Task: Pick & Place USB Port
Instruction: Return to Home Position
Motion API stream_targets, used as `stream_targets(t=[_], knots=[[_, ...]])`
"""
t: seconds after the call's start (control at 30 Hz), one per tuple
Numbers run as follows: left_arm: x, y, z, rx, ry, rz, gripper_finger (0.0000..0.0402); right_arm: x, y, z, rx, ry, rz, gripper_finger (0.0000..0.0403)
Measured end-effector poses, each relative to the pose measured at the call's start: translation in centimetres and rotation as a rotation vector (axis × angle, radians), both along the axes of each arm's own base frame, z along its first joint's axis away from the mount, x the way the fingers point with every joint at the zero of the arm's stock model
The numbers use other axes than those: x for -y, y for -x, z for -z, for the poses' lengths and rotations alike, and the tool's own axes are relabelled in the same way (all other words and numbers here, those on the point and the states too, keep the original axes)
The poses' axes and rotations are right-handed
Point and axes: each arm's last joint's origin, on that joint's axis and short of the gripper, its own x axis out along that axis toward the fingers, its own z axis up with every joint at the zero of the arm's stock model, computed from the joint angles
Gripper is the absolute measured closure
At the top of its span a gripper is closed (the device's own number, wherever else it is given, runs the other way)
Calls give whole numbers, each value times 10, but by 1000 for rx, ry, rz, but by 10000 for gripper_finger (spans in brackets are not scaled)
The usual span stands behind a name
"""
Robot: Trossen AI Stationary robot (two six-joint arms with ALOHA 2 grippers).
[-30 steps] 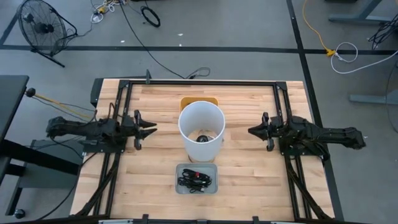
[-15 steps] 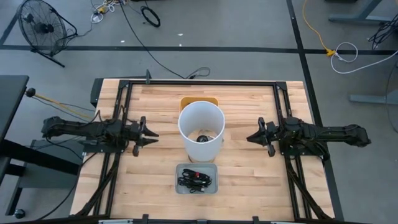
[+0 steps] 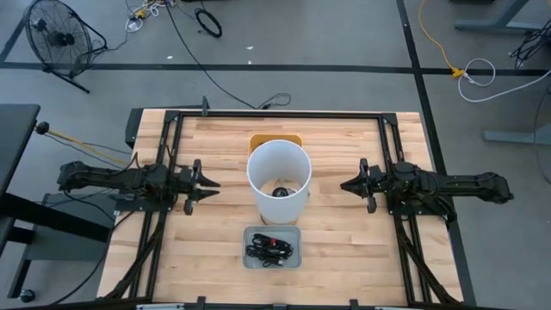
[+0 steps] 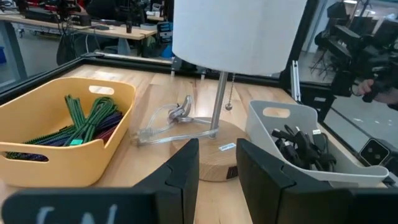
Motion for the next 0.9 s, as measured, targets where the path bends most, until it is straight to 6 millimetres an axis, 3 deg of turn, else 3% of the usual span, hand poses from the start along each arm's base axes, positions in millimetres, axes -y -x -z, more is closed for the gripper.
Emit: stream_targets(t=[0.9], knots=[[0,0,0,3,1,0,291,0,0,0,0,2,9,365]])
